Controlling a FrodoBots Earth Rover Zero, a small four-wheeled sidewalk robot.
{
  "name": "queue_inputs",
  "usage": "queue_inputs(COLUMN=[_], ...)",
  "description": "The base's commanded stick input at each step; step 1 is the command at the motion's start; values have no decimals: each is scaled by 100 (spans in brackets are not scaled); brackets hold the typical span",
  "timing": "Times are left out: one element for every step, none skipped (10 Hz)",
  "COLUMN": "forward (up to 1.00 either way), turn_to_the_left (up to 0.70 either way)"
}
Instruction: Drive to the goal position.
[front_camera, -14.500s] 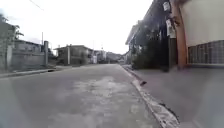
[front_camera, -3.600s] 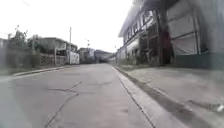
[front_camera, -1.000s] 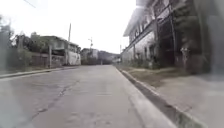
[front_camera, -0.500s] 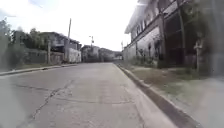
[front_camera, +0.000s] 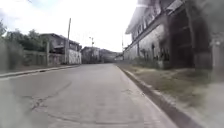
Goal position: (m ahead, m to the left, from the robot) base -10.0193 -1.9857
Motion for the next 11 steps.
queue_inputs(forward=[100,100,100,100,100,100,100,100,100,100,100], turn_to_the_left=[0,0,0,0,-1,-4,-22,-36,-28,-11,0])
